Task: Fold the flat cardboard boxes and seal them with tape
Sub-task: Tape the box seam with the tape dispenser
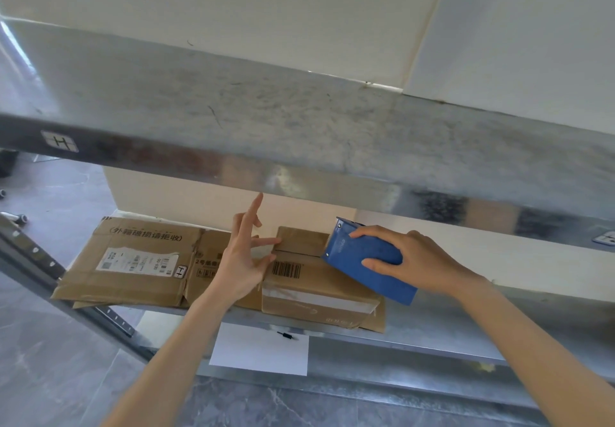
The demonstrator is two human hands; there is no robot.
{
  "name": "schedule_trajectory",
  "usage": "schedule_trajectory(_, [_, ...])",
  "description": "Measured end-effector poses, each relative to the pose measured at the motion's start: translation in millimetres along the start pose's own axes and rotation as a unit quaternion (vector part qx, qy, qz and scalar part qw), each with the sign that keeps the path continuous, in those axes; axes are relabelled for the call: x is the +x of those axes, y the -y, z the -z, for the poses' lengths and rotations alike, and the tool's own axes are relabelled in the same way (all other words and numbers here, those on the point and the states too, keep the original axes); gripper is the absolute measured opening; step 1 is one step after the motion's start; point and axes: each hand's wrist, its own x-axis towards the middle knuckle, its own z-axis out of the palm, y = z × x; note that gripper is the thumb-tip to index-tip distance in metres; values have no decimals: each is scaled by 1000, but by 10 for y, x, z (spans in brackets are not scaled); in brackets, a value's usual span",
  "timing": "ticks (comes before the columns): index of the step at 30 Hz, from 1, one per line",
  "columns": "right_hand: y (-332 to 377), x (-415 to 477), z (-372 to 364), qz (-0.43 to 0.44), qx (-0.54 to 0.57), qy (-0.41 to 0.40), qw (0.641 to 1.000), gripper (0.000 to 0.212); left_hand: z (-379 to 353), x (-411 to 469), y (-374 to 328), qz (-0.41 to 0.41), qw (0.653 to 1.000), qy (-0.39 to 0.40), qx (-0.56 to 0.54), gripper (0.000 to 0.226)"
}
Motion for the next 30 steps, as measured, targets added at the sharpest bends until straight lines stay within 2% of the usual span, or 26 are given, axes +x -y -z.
schedule_trajectory(5, [24,5,41,-8,4,16,1000,39,27,11,-4,-5,1000,7,16,113])
schedule_trajectory(9, [75,-12,88,-20,46,47,998,42,2,-23,30,-7,1000,-9,-3,105])
schedule_trajectory(16, [134,21,181,-18,134,74,988,34,-5,-46,39,-2,1000,-21,-20,90])
schedule_trajectory(24, [156,201,189,-40,140,111,983,29,-13,-72,-40,3,999,-35,6,85])
schedule_trajectory(28, [162,273,213,-50,127,124,983,29,54,-93,-89,42,998,-53,15,78])
schedule_trajectory(30, [158,295,210,-50,119,128,983,29,97,-70,-95,79,994,-61,-35,71])
